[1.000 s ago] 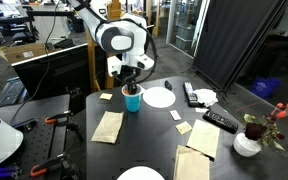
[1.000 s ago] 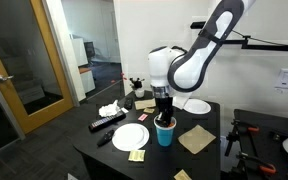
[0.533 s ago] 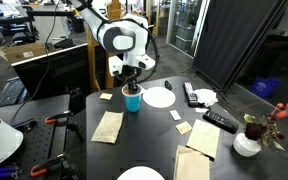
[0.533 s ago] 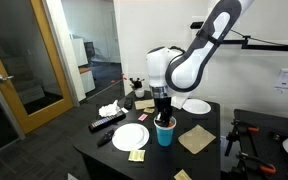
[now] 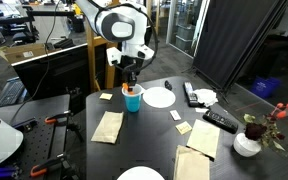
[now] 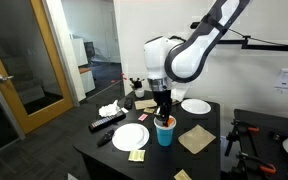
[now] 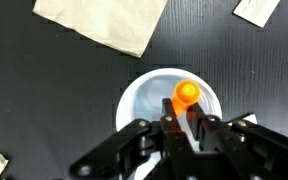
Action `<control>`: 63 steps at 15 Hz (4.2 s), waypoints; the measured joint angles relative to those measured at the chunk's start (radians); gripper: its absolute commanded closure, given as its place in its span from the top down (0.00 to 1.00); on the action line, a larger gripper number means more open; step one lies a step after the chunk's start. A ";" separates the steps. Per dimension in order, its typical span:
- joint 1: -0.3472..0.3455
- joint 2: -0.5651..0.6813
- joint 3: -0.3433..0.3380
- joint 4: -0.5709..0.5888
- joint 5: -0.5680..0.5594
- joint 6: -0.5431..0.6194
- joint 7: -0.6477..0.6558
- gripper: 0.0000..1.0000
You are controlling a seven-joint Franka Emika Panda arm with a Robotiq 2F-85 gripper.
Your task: Take the marker out of the cup and put it on the table
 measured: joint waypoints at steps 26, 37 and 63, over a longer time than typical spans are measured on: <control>-0.014 -0.351 0.020 -0.010 -0.124 -0.163 0.070 0.05; -0.120 -0.351 -0.085 -0.132 0.012 0.130 -0.307 0.05; -0.240 -0.200 -0.136 -0.151 0.720 0.199 -1.113 0.05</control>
